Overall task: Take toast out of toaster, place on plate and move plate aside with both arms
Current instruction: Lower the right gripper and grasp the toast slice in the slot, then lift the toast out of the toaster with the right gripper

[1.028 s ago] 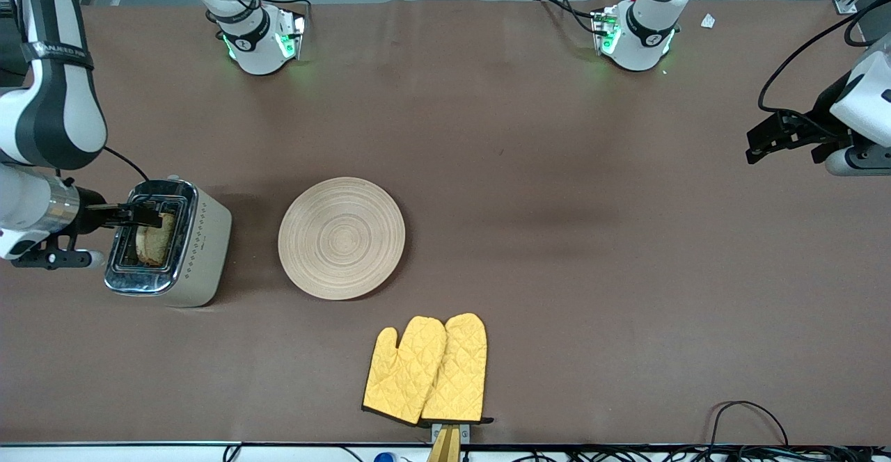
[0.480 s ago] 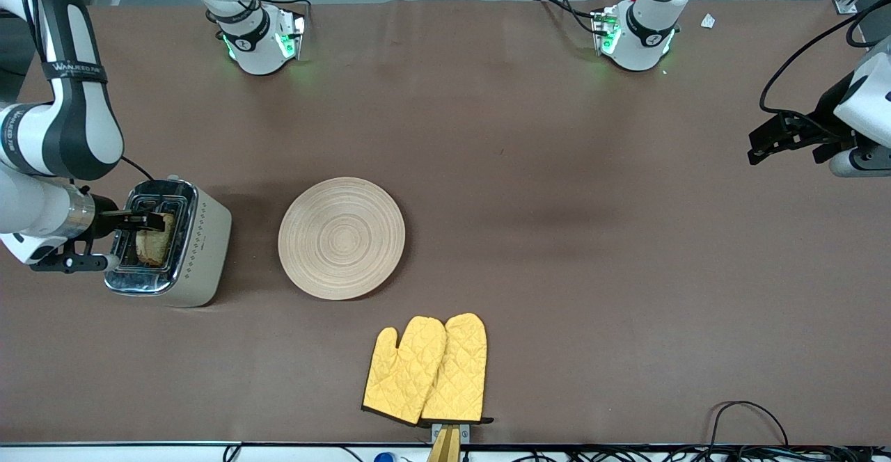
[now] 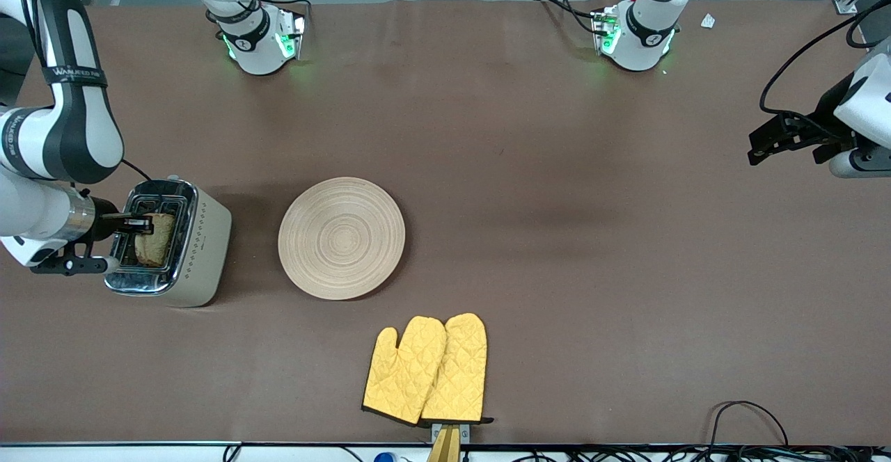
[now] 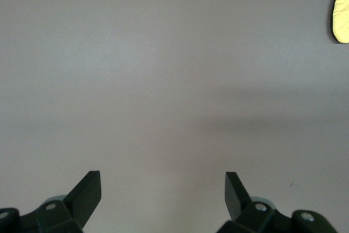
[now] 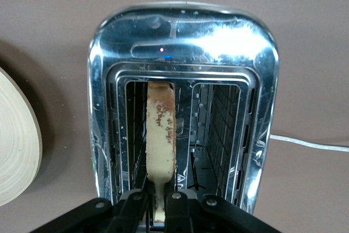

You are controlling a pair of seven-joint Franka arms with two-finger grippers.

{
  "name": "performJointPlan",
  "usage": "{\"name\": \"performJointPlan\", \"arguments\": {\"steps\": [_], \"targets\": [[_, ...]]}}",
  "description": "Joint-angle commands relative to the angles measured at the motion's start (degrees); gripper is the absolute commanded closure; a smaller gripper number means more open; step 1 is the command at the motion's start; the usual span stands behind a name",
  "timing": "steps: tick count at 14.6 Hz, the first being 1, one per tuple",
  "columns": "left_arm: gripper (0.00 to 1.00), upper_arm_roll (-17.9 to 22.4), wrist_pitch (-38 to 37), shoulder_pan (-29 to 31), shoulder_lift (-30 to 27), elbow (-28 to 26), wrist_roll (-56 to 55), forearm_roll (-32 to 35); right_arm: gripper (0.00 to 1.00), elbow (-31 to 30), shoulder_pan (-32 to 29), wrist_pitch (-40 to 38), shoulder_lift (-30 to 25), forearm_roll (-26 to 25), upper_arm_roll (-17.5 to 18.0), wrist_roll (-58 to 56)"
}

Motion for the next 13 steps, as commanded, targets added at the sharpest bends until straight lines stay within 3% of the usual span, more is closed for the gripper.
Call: {"name": "performJointPlan", "arguments": {"steps": [1,7,9,13], "targets": [[0.0,0.05,0.32,-0.13,1.12,0.96,-0.84,-0.74,1.0,2.99,-1.19,-3.61,-2.33,0.15,0.86,-3.26],[0.0,0.23,0.24,0.22,0.94,0.96,0.04,-0.47,1.0,7.39,-0.23,-15.93,-10.68,0.42,1.56,-4.68],[0.0,0.23,0.24,0.14,0.94,0.87,-0.31,-0.47,1.0,8.36,3.1,-18.48,-12.09,1.21,1.21,-3.37],[0.0,0.23,2.08,0.14,1.03,0.96,-0.4,-0.04,1.0,7.48,4.35,-14.82,-10.79,9.28,1.21,1.12]]}}
